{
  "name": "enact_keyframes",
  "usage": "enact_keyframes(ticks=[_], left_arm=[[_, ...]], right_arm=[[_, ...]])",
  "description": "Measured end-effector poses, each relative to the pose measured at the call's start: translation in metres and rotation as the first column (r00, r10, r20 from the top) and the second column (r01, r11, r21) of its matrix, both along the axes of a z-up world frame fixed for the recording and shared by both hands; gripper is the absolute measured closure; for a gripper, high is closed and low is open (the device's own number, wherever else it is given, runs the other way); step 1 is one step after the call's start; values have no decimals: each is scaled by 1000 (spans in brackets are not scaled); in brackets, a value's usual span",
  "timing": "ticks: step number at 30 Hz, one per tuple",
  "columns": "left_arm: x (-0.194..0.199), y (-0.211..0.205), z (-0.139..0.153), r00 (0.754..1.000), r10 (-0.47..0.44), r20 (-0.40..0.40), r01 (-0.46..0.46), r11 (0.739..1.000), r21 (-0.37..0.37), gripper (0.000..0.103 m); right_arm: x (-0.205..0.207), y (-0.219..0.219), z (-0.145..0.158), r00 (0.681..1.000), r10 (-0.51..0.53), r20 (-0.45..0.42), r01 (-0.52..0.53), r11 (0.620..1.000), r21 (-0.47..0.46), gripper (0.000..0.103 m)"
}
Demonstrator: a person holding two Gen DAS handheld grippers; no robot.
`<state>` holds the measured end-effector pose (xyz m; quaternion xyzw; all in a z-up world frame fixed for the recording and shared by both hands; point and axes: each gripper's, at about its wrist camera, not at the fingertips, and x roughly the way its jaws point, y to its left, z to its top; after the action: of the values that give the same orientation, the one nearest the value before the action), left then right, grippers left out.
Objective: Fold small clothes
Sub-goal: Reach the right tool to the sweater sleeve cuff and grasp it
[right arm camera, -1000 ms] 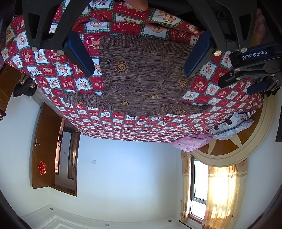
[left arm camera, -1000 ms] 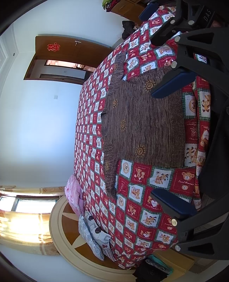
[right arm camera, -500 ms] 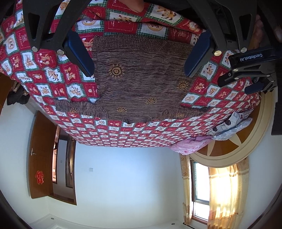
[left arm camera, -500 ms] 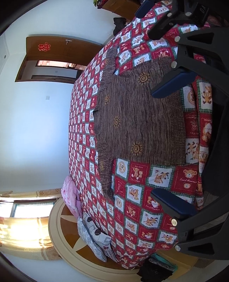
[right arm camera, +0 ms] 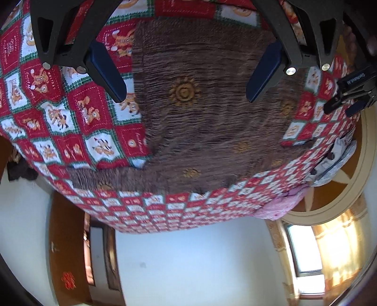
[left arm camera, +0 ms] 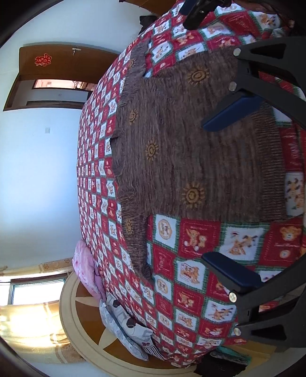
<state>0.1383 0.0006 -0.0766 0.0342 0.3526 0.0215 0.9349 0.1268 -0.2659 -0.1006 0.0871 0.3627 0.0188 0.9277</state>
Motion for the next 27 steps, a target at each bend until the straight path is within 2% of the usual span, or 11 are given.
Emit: enact_keyframes(ticks=[3,5,7,14,17,21,27], left_arm=[[28,-4,-5,999,25,25,-25,999,29,0],[45,-5,-7,999,42,35,-43,999,32,0],[68,-8,-12,996,63,63,-66,996,57,0],[131,-17,-34,996,82,19,-84,994,73,0],[152,-24,-45,995,95,5,-95,991,94,0],[176,-25,-57,993,108,-40,-104,991,78,0],[198,-22,-67,989,140,-49,-134,985,107,0]], right_arm=[[27,-32,-14,996,-76,-50,77,997,15,7],[45,-57,-24,988,-133,-81,134,991,10,19],[64,-86,-33,975,-194,-112,196,980,14,25],[114,-162,-44,929,-332,-160,340,940,23,44],[138,-191,-45,911,-377,-165,384,923,14,46],[173,-232,-46,885,-437,-163,442,897,-1,50],[219,-278,-57,859,-480,-178,484,875,-28,57]])
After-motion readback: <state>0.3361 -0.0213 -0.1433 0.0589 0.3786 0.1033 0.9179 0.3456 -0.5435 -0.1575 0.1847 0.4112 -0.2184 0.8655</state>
